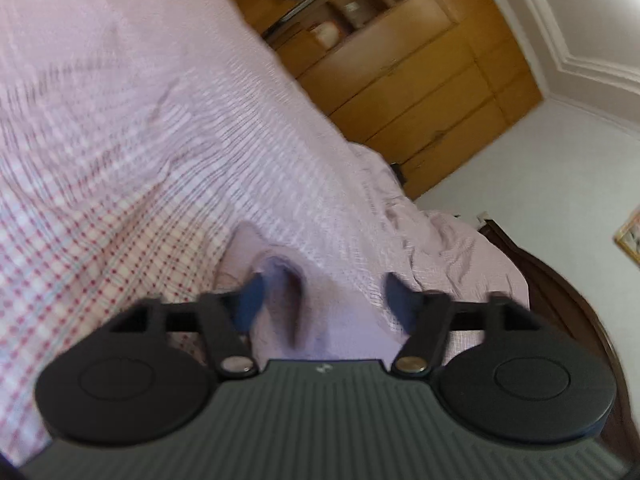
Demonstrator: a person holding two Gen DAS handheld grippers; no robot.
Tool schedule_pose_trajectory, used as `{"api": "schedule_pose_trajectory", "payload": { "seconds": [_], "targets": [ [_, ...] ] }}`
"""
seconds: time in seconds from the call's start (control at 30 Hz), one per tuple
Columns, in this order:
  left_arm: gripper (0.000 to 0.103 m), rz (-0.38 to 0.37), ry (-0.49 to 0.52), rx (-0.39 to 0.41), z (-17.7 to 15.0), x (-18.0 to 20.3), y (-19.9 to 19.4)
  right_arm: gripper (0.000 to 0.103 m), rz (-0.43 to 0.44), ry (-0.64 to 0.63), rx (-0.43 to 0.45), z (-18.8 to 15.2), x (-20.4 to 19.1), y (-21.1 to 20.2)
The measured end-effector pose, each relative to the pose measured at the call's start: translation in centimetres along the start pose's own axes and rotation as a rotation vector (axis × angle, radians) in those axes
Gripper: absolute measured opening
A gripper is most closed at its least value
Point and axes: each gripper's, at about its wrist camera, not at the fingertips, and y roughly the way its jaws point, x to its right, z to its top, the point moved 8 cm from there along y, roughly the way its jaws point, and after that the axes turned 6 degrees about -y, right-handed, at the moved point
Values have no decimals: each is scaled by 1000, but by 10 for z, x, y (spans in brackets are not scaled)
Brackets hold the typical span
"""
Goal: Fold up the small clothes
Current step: 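Open both grippers to release the folded end, then grasp the folded end of the cardigan strip with both grippers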
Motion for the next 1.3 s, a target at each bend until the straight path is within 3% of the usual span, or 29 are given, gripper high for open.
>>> {"api": "schedule_pose_trajectory", "payload": {
  "seconds": [0.13,0.23,0.3,0.33,0.4,0.47,0.57,0.7,0.9,1.0,1.07,1.13,1.2,1.3],
  "targets": [
    [75,45,286,-21,-23,30,-21,98,75,-75,-17,-14,-23,-35],
    [75,44,443,-151,-56,53,-16,95,111,-216,-91,-30,-45,-42],
    [75,62,507,-256,-77,62,-4,77,84,-313,-195,-45,-60,-31],
    [75,96,522,-279,-82,63,4,70,55,-378,-241,-53,-66,-23],
    [75,148,524,-271,-86,64,16,47,-12,-492,-310,-69,-76,-6],
    [75,192,497,-269,-81,60,33,43,-52,-559,-356,-81,-82,14],
    [74,231,454,-259,-63,56,56,43,-58,-550,-415,-91,-87,43],
    [74,257,454,-253,-39,54,83,43,-130,-533,-480,-93,-90,80],
    [75,234,499,-245,-19,58,100,43,-146,-534,-418,-75,-92,128],
    [75,277,472,-177,-3,48,98,44,-176,-529,-329,-58,-84,132],
    [75,257,420,-170,-1,42,92,45,-200,-502,-260,-48,-79,125],
    [75,247,402,-176,-2,37,83,53,-212,-484,-227,-42,-73,117],
    [75,247,413,-182,-8,37,69,67,-216,-475,-221,-40,-70,102],
    [75,257,437,-187,-18,39,48,69,-182,-458,-242,-44,-73,74]
  ]
}}
